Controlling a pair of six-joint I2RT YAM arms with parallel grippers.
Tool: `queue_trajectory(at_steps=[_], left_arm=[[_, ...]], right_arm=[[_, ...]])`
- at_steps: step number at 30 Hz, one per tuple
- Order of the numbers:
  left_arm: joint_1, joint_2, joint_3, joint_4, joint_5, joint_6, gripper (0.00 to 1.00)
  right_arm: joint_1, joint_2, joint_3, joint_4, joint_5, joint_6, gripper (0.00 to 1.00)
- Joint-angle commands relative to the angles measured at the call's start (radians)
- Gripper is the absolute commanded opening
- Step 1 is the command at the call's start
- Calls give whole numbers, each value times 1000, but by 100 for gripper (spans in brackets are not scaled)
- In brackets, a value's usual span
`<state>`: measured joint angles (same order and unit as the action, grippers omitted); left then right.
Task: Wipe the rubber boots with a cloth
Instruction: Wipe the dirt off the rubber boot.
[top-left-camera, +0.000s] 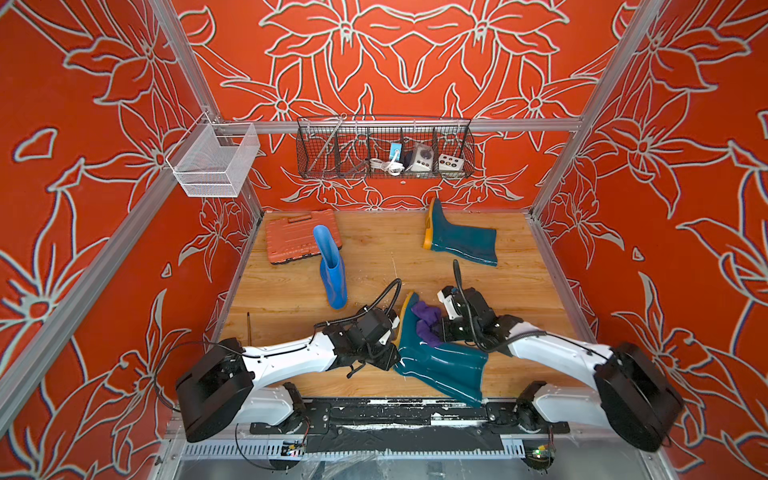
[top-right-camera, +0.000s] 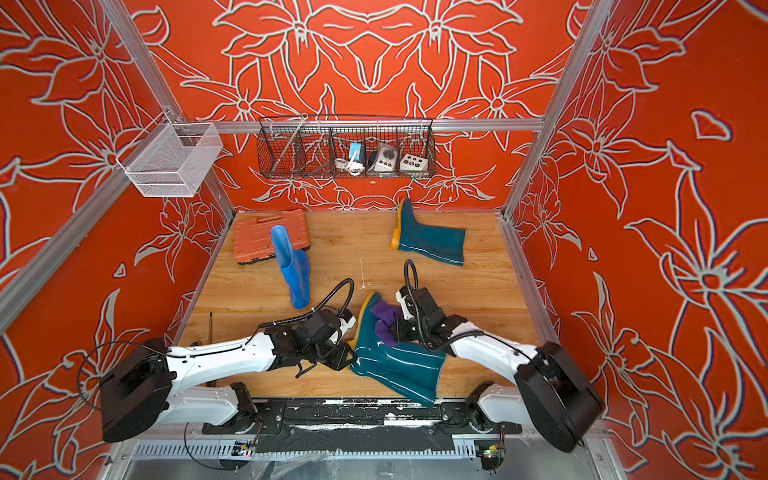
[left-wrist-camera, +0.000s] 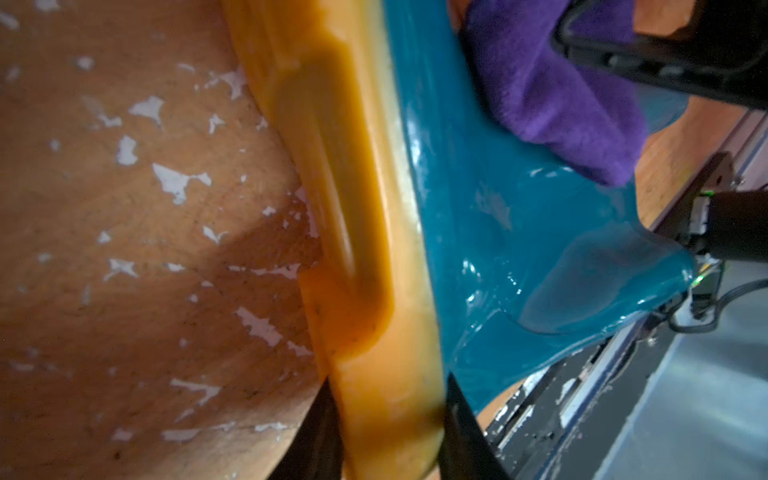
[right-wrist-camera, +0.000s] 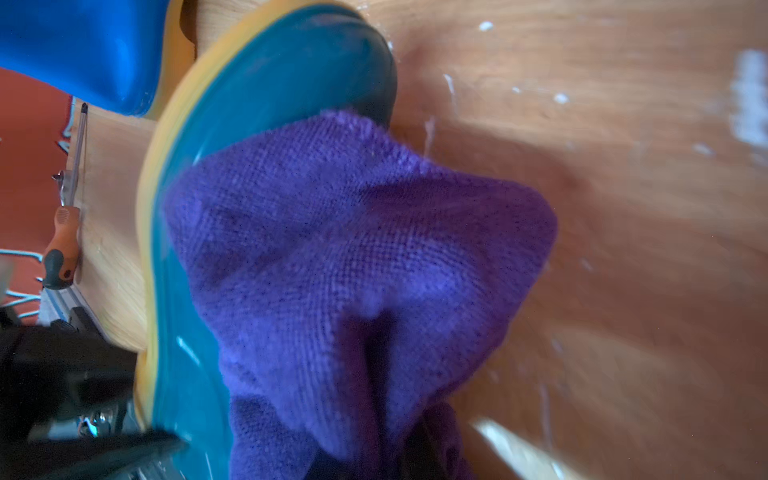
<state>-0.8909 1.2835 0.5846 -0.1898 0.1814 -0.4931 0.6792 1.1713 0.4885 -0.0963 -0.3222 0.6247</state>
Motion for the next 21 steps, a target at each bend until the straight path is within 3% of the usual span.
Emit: queue_trajectory(at_steps=[1, 3, 6, 13, 17, 21], left_arm=[[6, -8, 18, -32, -60, 39, 10], [6, -5, 21, -23, -47, 59, 2], [6, 14, 33, -14, -30, 83, 0], [6, 27, 61, -12, -6, 110, 0], [6, 13, 69, -19, -4, 125, 0], [7, 6, 61, -5, -10, 147, 0]], right_arm=[[9, -142, -29, -162, 48, 8, 0], [10, -205, -5, -172, 69, -3, 0], [8, -176, 76, -151, 84, -53, 0], [4, 190, 304, -79, 34, -145, 0], [14, 254, 277, 22, -37, -75, 0], [72, 190, 176, 8, -15, -33, 0]])
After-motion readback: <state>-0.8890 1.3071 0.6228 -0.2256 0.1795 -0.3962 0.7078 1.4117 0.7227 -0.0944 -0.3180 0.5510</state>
